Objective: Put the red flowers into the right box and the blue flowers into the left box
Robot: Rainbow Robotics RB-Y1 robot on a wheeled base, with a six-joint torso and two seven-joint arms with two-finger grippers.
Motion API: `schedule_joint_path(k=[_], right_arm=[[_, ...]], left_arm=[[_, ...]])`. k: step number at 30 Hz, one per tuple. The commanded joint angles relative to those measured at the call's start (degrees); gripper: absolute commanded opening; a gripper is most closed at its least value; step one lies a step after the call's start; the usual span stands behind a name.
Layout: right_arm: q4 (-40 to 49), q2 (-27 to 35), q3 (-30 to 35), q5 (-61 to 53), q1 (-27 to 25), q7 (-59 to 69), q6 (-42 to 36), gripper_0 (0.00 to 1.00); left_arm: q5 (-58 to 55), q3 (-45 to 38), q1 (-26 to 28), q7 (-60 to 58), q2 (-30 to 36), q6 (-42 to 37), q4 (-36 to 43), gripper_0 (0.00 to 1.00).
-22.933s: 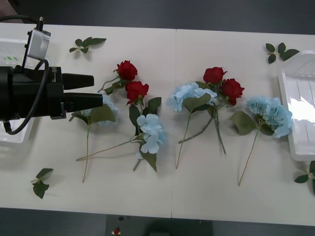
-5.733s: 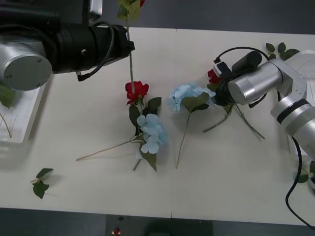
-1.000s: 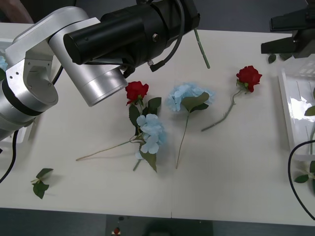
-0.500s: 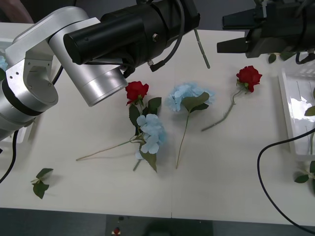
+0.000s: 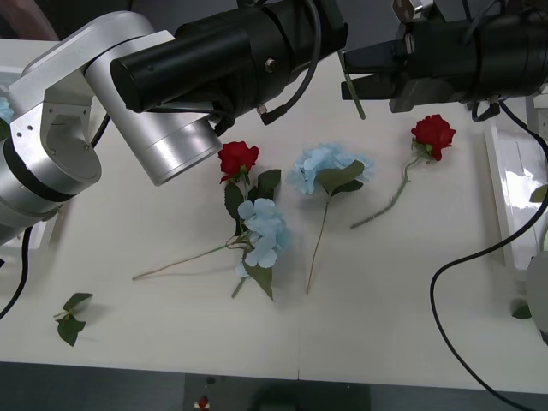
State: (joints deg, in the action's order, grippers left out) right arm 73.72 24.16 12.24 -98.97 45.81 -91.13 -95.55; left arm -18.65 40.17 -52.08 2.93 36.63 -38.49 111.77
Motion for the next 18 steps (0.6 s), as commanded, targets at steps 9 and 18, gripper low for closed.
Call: schedule_joint_path(k=[9, 18], right_arm=[[1.0, -1.1, -0.7, -0.1, 1.7, 2.5, 0.4, 0.0], [1.0, -1.0, -0.6, -1.0, 1.7, 2.9, 0.4, 0.0]], left_arm=[[0.3, -0.9, -2.0, -1.3, 1.0, 0.1, 1.8, 0.0], [0.3, -0.9, -2.0, -1.3, 1.0, 0.1, 1.8, 0.2]])
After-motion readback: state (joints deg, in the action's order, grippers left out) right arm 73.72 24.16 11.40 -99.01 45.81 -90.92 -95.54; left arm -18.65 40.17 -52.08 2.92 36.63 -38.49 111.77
